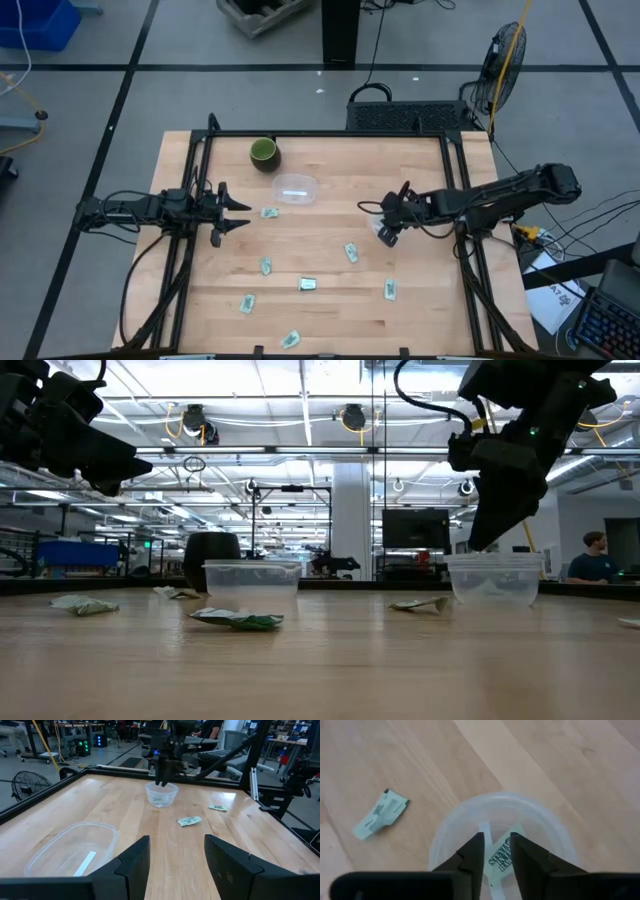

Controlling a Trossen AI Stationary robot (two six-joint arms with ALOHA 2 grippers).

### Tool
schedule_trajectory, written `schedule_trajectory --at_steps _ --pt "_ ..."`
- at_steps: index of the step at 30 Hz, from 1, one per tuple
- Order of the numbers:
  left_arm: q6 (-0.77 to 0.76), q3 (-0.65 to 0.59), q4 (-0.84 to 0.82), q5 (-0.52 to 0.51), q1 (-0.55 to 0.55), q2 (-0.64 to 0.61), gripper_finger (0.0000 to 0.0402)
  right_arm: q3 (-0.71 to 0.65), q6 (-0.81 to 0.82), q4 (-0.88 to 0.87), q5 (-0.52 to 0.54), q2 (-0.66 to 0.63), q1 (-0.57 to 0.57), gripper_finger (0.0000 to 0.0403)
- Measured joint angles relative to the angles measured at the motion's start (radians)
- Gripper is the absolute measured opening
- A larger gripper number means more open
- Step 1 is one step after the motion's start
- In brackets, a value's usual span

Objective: Pick and place items into bin
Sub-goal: Put the light green stevia packet into the right transparent bin

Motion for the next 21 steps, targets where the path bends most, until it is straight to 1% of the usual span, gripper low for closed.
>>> schedule_trajectory --at_steps 2,5,9,12,14,16,19,21 --pt "0.0 0.0 0.0 0.0 0.0 0.0 0.0191 0.0 -0.015 0.041 0.0 0.0 0.018 0.0107" --pt "0.0 0.0 0.0 0.0 0.0 0.0 0.0191 0.0 -0.084 0.157 0.0 0.0 0.059 0.0117" --pt "0.0 0.0 0.001 0.0 0.0 0.0 0.0191 0.0 -0.252 0.327 0.023 0.0 0.137 0.012" --pt "0.0 0.0 0.001 0.0 0.0 0.0 0.0191 0.0 -0.38 0.379 0.073 0.009 0.2 0.012" --pt "0.0 0.0 0.001 0.0 0.0 0.0 0.0191 -0.002 -0.45 0.405 0.076 0.03 0.238 0.0121" --pt "0.0 0.0 0.001 0.0 0.0 0.0 0.0191 -0.016 -0.445 0.481 0.035 0.054 0.269 0.0121" --pt "0.0 0.0 0.001 0.0 0.0 0.0 0.0191 -0.063 -0.385 0.706 -0.034 0.092 0.297 0.0121" --pt "0.0 0.0 0.001 0.0 0.0 0.0 0.0191 -0.087 -0.359 0.808 -0.059 0.12 0.295 0.0121"
